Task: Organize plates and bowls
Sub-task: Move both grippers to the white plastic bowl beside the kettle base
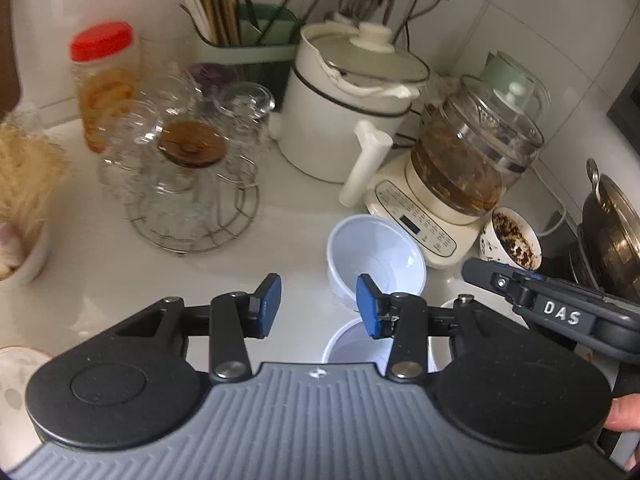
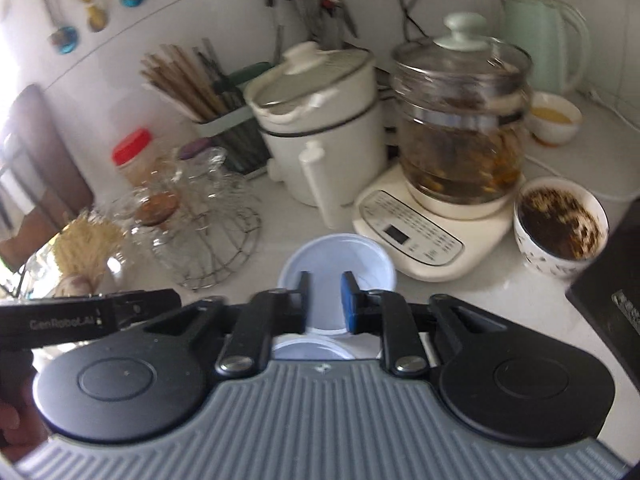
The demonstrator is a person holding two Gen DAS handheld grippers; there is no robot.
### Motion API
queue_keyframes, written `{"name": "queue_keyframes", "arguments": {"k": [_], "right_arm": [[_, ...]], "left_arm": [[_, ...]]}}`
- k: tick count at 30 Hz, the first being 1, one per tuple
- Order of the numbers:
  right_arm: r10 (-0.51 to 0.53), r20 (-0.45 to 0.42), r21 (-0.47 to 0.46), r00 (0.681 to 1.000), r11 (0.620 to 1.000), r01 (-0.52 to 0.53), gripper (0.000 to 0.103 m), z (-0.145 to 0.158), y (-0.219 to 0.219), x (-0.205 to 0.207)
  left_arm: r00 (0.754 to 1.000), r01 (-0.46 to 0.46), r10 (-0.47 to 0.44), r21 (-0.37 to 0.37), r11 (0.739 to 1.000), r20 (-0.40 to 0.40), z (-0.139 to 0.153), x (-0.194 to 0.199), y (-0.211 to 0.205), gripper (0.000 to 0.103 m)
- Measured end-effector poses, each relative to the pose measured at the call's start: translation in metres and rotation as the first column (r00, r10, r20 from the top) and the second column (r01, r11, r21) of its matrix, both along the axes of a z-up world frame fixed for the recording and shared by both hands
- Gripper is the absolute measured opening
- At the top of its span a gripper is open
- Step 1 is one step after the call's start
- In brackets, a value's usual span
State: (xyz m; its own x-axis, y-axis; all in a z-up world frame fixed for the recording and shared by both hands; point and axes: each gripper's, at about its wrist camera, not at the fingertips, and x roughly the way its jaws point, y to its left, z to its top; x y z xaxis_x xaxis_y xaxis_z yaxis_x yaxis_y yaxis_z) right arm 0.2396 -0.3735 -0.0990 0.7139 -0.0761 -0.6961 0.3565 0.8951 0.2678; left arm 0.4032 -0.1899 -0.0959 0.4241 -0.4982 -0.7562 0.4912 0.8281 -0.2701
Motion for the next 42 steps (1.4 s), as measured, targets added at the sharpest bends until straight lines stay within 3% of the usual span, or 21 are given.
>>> {"name": "queue_keyframes", "arguments": {"k": [1,2,6,10,24,33,36,42], "right_arm": [[-0.019,0.008,0.007,1.0,1.0,0.019,0.058,-0.002,-0.004,-0.001],[-0.038,0.011,0.016,0.999,0.999,0.038,0.062,-0.003,-0.009,-0.001],[-0.114,0.016,0.038,0.993,0.993,0.113,0.062,-0.009,-0.032,0.002],[-0.154,-0.004,0.068,0.988,0.986,0.154,0.062,-0.026,-0.056,0.008],[-0.126,-0.112,0.117,0.986,0.983,0.139,0.056,-0.073,-0.082,0.036],[-0.148,-0.146,0.137,0.978,0.976,0.168,0.051,-0.088,-0.092,0.04],[-0.15,-0.162,0.144,0.975,0.974,0.174,0.045,-0.093,-0.095,0.042],[-0.128,-0.162,0.173,0.979,0.973,0.155,0.045,-0.097,-0.094,0.048]], "left_arm": [[1.0,0.01,-0.011,-0.003,1.0,-0.015,-0.003,0.004,-0.003,0.047],[1.0,0.012,-0.012,0.001,1.0,-0.025,-0.006,0.007,-0.007,0.047],[0.997,0.027,-0.026,0.004,1.0,-0.07,-0.021,0.023,-0.027,0.048],[0.994,0.033,-0.031,0.016,0.999,-0.102,-0.038,0.042,-0.044,0.054],[0.979,0.047,-0.037,0.042,0.998,-0.203,-0.08,0.079,-0.067,0.055],[0.971,0.064,-0.054,0.035,0.997,-0.234,-0.092,0.089,-0.078,0.054],[0.968,0.061,-0.05,0.036,0.997,-0.247,-0.098,0.09,-0.079,0.054],[0.961,0.039,-0.036,0.007,0.999,-0.276,-0.106,0.095,-0.077,0.052]]}}
